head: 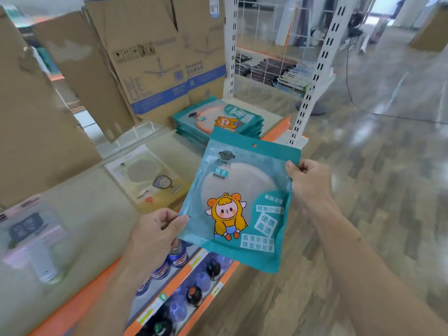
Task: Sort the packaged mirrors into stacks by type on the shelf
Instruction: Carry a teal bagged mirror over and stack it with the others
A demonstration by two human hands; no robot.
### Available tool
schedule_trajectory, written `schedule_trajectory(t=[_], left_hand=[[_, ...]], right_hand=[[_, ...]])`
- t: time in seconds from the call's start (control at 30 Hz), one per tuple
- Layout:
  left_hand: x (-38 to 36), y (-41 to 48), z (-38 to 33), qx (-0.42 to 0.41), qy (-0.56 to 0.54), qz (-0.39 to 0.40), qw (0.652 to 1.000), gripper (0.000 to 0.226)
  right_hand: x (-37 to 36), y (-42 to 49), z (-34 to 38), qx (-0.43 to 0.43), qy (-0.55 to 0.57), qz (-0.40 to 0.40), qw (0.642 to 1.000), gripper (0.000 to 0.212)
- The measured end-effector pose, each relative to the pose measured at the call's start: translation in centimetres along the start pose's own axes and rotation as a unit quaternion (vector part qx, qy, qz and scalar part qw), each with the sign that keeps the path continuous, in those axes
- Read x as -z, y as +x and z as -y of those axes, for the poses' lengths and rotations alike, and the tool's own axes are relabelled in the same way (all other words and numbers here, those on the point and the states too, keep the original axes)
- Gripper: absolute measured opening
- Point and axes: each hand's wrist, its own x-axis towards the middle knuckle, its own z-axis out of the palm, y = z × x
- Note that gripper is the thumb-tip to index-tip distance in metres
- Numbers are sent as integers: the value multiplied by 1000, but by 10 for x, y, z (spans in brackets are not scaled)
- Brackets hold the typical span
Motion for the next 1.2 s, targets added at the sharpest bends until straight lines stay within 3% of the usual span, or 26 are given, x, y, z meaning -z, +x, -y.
schedule_trajectory(t=[0.4,0.7,0.9,1.2], left_hand=[[-51,14,-26,22,-3,-71,997,19],[-69,68,-35,35,-30,-86,995,20],[-65,109,-52,12,-28,-95,995,21],[-53,159,-50,41,-58,-122,990,25]], right_hand=[[0,77,3,30,9,84,996,28],[-22,138,11,64,-38,94,993,31],[-51,180,38,86,-45,108,989,28],[-114,221,64,98,-37,157,982,23]])
